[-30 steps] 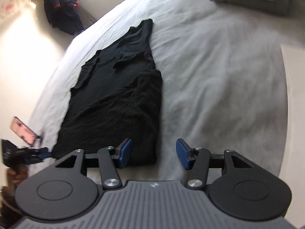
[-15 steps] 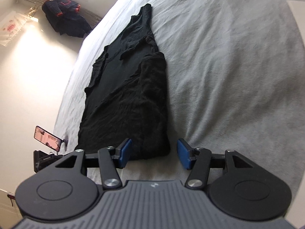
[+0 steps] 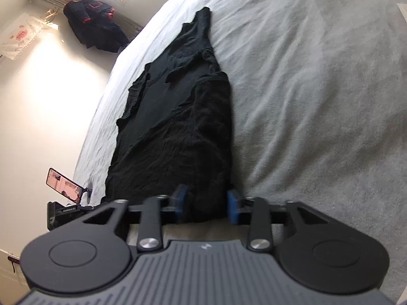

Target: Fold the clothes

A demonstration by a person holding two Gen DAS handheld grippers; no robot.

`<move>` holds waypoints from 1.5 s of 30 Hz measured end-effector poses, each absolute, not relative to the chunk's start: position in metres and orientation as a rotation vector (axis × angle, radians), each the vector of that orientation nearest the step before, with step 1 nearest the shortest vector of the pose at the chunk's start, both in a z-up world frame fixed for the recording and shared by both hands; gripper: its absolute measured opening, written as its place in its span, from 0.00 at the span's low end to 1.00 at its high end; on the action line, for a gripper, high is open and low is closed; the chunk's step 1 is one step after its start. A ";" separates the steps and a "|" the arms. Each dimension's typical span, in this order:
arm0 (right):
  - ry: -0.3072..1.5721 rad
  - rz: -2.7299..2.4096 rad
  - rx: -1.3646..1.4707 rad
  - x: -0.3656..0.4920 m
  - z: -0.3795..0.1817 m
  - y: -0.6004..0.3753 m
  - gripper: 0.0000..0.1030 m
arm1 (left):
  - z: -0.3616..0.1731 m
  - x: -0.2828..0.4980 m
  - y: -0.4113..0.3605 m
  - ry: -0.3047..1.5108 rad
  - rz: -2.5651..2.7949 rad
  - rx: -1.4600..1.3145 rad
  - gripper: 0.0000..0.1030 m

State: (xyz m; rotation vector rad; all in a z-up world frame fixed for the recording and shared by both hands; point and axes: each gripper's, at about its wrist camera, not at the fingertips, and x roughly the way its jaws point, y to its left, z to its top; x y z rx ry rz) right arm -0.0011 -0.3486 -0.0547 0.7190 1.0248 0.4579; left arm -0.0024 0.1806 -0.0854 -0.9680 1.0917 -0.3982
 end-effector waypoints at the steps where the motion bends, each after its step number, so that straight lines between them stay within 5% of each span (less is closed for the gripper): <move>1: 1.033 0.452 0.731 -0.001 -0.056 -0.350 0.15 | -0.085 -0.003 0.181 1.094 -0.400 -0.969 0.10; 19: 0.841 0.523 0.942 0.016 -0.019 -0.356 0.10 | -0.042 -0.007 0.190 0.786 -0.495 -1.111 0.05; 31: 0.702 0.472 0.865 0.080 0.030 -0.352 0.07 | -0.010 0.071 0.189 0.750 -0.411 -1.143 0.04; 35: 0.727 0.500 0.721 0.080 0.039 -0.342 0.21 | -0.018 0.079 0.186 0.771 -0.396 -1.156 0.04; 38: 0.753 0.501 0.488 0.061 0.045 -0.323 0.54 | -0.023 0.081 0.185 0.766 -0.399 -1.164 0.04; 45: 0.821 0.508 0.080 -0.001 0.037 -0.279 0.54 | -0.029 0.079 0.184 0.762 -0.418 -1.167 0.05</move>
